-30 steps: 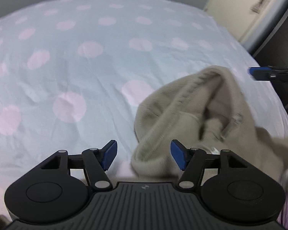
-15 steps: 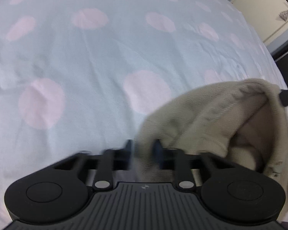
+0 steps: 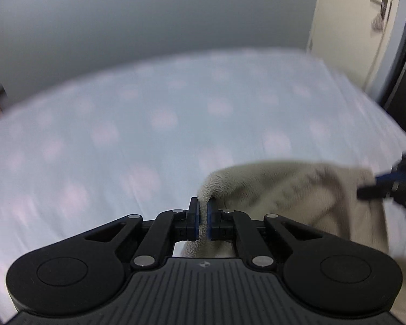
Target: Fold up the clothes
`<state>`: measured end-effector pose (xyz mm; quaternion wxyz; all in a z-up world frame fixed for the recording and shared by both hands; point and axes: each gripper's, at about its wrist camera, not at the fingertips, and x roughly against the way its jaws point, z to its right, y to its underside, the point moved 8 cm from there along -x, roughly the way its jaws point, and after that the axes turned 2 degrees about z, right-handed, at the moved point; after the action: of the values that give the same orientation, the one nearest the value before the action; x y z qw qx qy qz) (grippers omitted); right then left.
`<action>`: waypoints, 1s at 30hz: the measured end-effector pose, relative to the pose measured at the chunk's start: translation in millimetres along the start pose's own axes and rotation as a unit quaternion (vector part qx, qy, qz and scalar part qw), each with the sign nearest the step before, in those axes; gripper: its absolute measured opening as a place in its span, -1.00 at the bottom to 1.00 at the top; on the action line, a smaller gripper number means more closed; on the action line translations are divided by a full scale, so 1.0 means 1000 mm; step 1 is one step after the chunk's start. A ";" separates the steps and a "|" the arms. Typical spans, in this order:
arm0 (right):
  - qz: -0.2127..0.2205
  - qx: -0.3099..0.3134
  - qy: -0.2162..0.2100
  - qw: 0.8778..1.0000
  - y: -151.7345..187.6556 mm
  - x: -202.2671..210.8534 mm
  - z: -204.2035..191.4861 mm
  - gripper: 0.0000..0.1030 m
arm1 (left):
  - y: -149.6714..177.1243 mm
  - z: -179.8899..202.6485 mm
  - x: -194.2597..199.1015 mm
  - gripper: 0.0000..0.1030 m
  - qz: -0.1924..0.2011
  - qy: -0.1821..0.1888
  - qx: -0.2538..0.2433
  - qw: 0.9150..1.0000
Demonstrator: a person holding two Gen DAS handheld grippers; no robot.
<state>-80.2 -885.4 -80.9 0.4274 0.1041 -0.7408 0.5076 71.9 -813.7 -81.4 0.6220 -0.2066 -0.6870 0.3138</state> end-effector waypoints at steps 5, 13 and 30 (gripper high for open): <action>0.072 0.033 0.067 0.995 -0.069 0.030 0.005 -0.81 | -0.088 0.007 0.043 -0.93 0.085 -0.063 -0.050 0.993; 0.208 0.052 0.160 0.964 -0.160 0.070 0.022 -0.68 | -0.173 0.019 0.058 -0.73 0.171 -0.106 -0.025 0.979; 0.044 -0.025 0.131 0.990 0.005 -0.008 0.074 0.17 | 0.015 -0.025 0.024 -0.16 -0.011 -0.071 -0.006 0.997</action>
<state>-117.7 -947.8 -98.7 0.5002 -0.0069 -0.6947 0.5168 92.0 -782.6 -73.3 0.5737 -0.1802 -0.7336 0.3165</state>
